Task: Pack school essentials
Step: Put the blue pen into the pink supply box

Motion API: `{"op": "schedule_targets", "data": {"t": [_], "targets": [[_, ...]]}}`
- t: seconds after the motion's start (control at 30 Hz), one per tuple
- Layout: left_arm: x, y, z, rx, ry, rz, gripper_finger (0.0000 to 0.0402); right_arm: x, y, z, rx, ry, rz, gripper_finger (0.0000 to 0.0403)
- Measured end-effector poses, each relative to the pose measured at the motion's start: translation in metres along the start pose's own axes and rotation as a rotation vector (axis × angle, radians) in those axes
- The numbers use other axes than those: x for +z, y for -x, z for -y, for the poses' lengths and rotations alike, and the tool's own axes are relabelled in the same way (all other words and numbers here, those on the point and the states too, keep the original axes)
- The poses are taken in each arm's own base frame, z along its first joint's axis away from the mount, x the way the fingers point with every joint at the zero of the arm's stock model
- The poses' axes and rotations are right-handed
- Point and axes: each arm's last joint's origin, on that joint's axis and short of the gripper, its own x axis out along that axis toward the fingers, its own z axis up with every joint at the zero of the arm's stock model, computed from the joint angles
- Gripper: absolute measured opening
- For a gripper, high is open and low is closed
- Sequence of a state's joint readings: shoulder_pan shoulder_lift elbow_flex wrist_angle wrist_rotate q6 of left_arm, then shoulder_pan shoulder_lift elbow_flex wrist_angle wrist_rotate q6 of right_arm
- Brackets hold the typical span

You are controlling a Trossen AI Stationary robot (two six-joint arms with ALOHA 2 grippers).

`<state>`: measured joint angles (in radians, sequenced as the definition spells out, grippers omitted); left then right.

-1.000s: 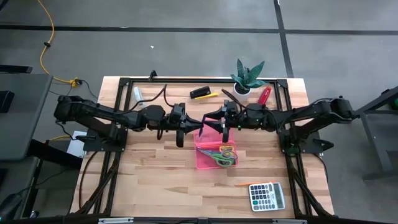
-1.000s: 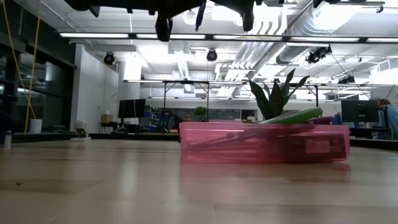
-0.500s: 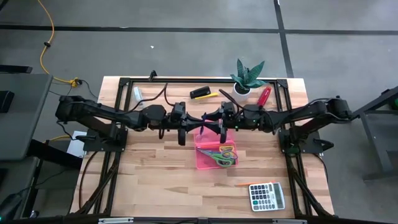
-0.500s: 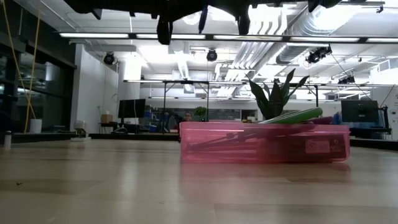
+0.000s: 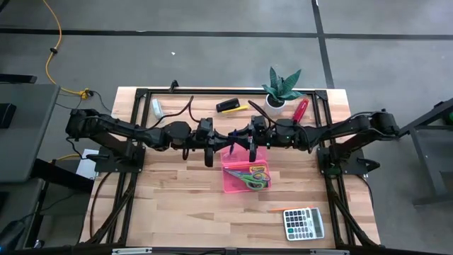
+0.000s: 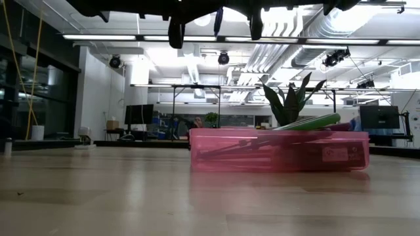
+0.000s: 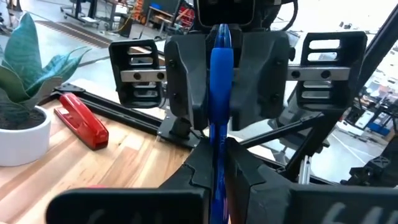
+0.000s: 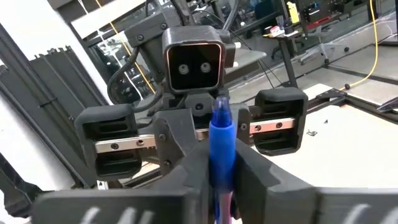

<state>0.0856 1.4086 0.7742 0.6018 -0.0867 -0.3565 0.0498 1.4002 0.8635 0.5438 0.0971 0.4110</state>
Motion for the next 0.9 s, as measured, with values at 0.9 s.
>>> {"op": "schedule_targets", "data": {"t": [0.9], "targets": [[0.091,0.128,0.020,-0.102,-0.090,0.181,0.0155,0.052,0.088,0.000,-0.083,0.197,-0.134,0.0007]]}}
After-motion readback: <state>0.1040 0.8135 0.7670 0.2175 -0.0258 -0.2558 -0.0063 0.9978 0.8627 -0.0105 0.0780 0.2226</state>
